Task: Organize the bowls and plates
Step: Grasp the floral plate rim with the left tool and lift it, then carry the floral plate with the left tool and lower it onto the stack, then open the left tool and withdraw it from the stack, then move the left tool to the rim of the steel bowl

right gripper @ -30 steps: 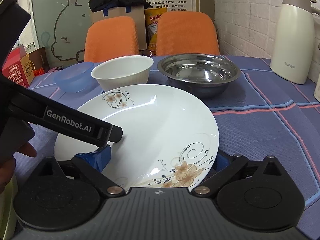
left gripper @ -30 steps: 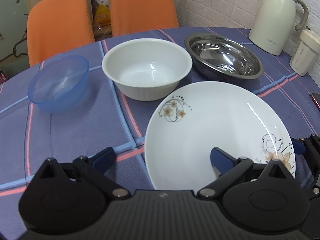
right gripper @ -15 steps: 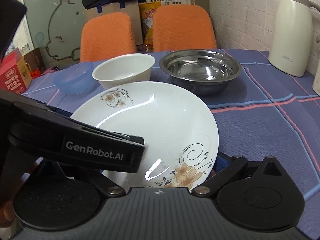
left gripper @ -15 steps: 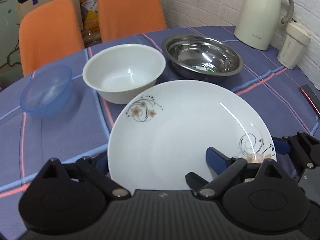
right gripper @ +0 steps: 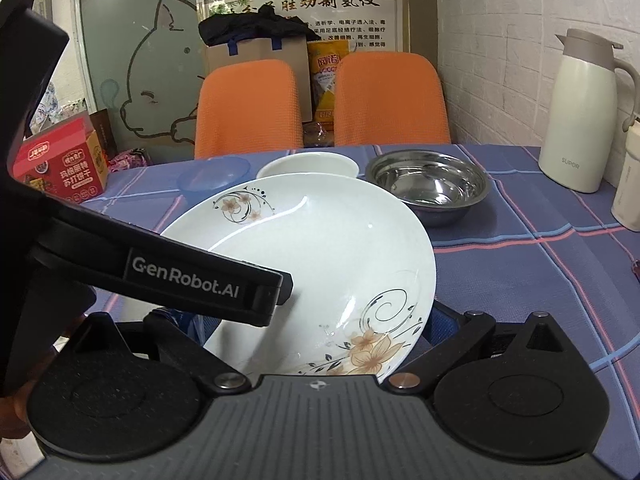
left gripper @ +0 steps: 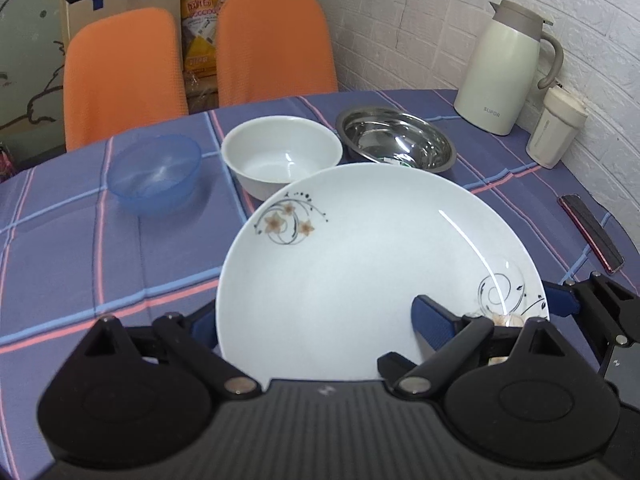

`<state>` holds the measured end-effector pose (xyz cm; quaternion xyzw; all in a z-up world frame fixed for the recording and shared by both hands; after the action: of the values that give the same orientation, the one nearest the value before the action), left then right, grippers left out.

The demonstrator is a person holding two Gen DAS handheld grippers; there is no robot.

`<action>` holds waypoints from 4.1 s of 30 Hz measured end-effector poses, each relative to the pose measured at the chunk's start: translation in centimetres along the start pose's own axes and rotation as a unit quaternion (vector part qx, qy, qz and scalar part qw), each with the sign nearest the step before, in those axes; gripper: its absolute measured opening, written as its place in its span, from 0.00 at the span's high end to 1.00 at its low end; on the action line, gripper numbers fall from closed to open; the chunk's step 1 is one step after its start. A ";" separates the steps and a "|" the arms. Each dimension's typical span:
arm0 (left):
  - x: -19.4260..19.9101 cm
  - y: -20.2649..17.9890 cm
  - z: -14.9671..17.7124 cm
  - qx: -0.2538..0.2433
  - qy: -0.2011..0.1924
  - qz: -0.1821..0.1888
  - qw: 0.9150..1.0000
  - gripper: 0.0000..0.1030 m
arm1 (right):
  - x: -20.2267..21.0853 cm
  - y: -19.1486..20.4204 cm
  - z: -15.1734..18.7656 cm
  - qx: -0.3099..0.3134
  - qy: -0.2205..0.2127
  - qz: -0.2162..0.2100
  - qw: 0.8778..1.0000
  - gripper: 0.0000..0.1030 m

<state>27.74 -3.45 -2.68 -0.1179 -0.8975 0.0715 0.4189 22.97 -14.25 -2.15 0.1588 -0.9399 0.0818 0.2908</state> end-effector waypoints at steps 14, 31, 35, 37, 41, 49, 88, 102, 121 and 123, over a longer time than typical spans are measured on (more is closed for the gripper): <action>9.8 9.5 8.4 0.048 -0.018 -0.076 0.996 0.10 | 3.1 12.5 2.3 0.043 -0.003 -0.106 0.993 0.13; 10.8 12.2 12.6 0.061 -0.043 -0.080 0.994 0.09 | 4.1 16.7 5.2 0.114 0.013 -0.087 0.990 0.15; 12.3 11.9 11.8 0.036 -0.077 -0.104 0.991 0.06 | 4.0 16.7 5.5 0.151 0.011 -0.047 0.987 0.15; 12.7 11.7 11.6 0.034 -0.085 -0.106 0.990 0.05 | 4.0 16.3 5.6 0.156 0.010 -0.032 0.987 0.15; 12.9 11.5 11.1 0.044 -0.089 -0.102 0.990 0.05 | 3.4 15.9 6.0 0.148 0.031 -0.068 0.986 0.15; 12.6 10.2 10.3 0.042 -0.091 -0.096 0.990 0.04 | 5.2 11.5 4.8 0.064 -0.020 -0.061 0.996 0.15; 1.9 -5.0 4.2 -0.092 -0.031 -0.097 0.991 0.03 | 3.3 -8.4 8.2 -0.214 -0.025 -0.049 0.975 0.15; -0.4 -7.3 0.9 -0.135 -0.045 -0.108 0.984 0.03 | 3.5 -13.3 3.2 -0.161 -0.076 -0.008 0.984 0.15; -17.0 -7.6 -17.7 -0.079 -0.005 -0.021 0.997 0.03 | -9.8 -15.5 -4.5 -0.071 0.015 0.020 0.997 0.15; -18.8 -7.7 -17.9 -0.088 0.013 -0.010 0.996 0.03 | -11.2 -16.0 -4.7 -0.075 0.025 0.023 0.997 0.15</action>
<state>52.01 -15.44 -3.38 -0.1466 -0.8959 -0.0130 0.4192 39.70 -25.23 -3.70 0.1132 -0.9393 0.0218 0.3232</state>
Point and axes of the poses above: each gripper's, at about its wrist camera, not at the fingertips, and x roughly against the way its jaws point, y to its left, z to its underside, the point moved 6 cm from there along -x, roughly the way its jaws point, and after that the axes turned 9 degrees about x, right-handed, at the moved point
